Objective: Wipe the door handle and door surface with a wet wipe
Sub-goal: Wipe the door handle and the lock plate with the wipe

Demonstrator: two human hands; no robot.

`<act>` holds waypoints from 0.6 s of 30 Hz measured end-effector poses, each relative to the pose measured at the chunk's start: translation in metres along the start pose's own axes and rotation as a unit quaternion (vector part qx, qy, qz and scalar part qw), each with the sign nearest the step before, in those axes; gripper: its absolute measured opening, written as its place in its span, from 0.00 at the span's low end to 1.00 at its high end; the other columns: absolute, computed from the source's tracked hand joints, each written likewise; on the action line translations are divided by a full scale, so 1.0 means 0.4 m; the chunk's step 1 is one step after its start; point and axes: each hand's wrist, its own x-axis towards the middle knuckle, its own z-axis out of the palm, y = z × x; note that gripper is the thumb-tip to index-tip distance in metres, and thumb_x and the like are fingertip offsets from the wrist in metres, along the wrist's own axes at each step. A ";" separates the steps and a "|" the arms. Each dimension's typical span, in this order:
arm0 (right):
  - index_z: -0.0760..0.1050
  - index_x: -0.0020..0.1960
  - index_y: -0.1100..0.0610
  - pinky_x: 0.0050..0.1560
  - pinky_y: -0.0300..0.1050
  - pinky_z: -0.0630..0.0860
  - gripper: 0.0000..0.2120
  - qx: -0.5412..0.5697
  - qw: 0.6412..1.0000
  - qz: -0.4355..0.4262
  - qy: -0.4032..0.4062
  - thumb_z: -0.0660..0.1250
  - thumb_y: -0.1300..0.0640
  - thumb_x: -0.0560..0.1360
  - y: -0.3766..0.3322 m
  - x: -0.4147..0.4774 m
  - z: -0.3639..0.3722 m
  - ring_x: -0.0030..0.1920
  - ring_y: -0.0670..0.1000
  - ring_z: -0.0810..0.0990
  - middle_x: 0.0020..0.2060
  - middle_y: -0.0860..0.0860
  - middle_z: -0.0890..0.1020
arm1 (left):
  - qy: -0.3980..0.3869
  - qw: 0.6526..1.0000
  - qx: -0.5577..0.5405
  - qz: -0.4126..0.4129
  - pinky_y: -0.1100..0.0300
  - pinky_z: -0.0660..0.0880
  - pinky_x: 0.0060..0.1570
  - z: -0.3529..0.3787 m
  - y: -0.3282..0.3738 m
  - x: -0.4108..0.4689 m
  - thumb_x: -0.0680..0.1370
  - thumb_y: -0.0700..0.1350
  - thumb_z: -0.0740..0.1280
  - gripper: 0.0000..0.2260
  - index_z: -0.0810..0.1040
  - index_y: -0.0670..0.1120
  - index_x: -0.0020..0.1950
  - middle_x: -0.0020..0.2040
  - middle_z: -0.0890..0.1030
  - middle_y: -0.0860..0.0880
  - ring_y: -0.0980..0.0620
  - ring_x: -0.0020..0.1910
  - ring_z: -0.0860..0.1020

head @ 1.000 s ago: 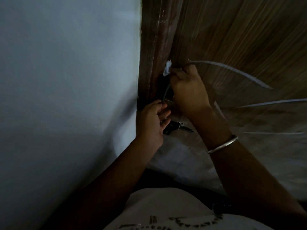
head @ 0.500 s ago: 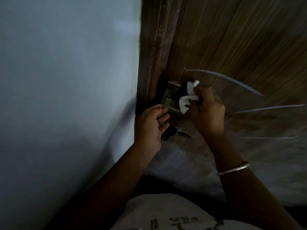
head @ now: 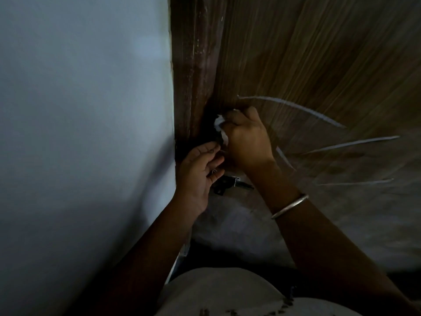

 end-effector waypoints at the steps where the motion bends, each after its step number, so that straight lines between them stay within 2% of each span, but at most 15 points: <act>1: 0.81 0.51 0.60 0.51 0.49 0.74 0.09 0.015 1.000 0.019 -0.014 0.64 0.59 0.75 0.011 -0.007 -0.004 0.52 0.61 0.76 0.52 0.57 0.81 | -0.002 1.000 0.002 -0.001 0.54 0.74 0.51 -0.001 -0.001 -0.001 0.79 0.40 0.57 0.11 0.78 0.52 0.51 0.55 0.80 0.52 0.49 0.57 0.77; 5: 0.81 0.51 0.59 0.46 0.50 0.78 0.09 0.083 0.993 0.082 -0.028 0.68 0.62 0.72 0.032 -0.059 -0.027 0.50 0.60 0.79 0.48 0.58 0.82 | -0.003 1.000 0.005 -0.004 0.54 0.74 0.51 -0.001 0.004 -0.002 0.79 0.40 0.57 0.11 0.76 0.51 0.52 0.55 0.80 0.52 0.50 0.56 0.77; 7: 0.80 0.46 0.63 0.40 0.48 0.78 0.07 0.095 0.991 0.083 0.033 0.67 0.65 0.69 0.031 -0.087 -0.040 0.42 0.60 0.81 0.41 0.59 0.82 | 0.001 1.000 0.004 0.001 0.54 0.73 0.50 0.003 0.011 -0.002 0.79 0.40 0.57 0.11 0.76 0.51 0.52 0.54 0.80 0.53 0.50 0.56 0.77; 9: 0.77 0.48 0.64 0.37 0.45 0.76 0.11 0.105 0.984 0.100 0.103 0.61 0.62 0.70 0.028 -0.105 -0.054 0.38 0.60 0.80 0.39 0.59 0.82 | 0.001 1.000 0.006 0.008 0.55 0.73 0.49 0.007 0.015 -0.006 0.79 0.39 0.57 0.11 0.76 0.52 0.51 0.54 0.80 0.53 0.50 0.56 0.77; 11: 0.75 0.54 0.64 0.40 0.45 0.76 0.14 0.096 0.979 0.102 0.148 0.58 0.59 0.73 0.067 -0.144 -0.070 0.41 0.59 0.79 0.43 0.59 0.82 | 0.001 1.000 0.024 0.019 0.56 0.74 0.48 0.051 -0.020 -0.029 0.79 0.39 0.57 0.11 0.77 0.52 0.51 0.54 0.79 0.53 0.50 0.57 0.77; 13: 0.77 0.56 0.63 0.45 0.46 0.75 0.13 0.068 0.981 0.060 0.173 0.61 0.61 0.75 0.092 -0.148 -0.064 0.44 0.60 0.79 0.49 0.59 0.82 | -0.002 0.999 0.034 0.033 0.57 0.74 0.48 0.070 -0.031 -0.038 0.79 0.38 0.58 0.11 0.77 0.52 0.51 0.54 0.79 0.53 0.51 0.57 0.77; 16: 0.78 0.56 0.64 0.50 0.49 0.77 0.12 0.045 0.985 -0.001 0.166 0.67 0.64 0.74 0.092 -0.121 -0.055 0.51 0.61 0.79 0.56 0.62 0.80 | -0.009 0.997 0.049 0.064 0.60 0.74 0.49 0.075 -0.023 -0.039 0.78 0.38 0.59 0.12 0.77 0.53 0.52 0.55 0.80 0.53 0.54 0.57 0.77; 18: 0.77 0.59 0.60 0.57 0.45 0.75 0.12 0.088 0.984 0.000 0.152 0.64 0.62 0.76 0.084 -0.101 -0.054 0.59 0.56 0.77 0.60 0.62 0.77 | -0.011 0.995 0.056 0.078 0.61 0.73 0.49 0.078 -0.014 -0.039 0.78 0.38 0.59 0.12 0.77 0.53 0.53 0.55 0.80 0.54 0.55 0.57 0.77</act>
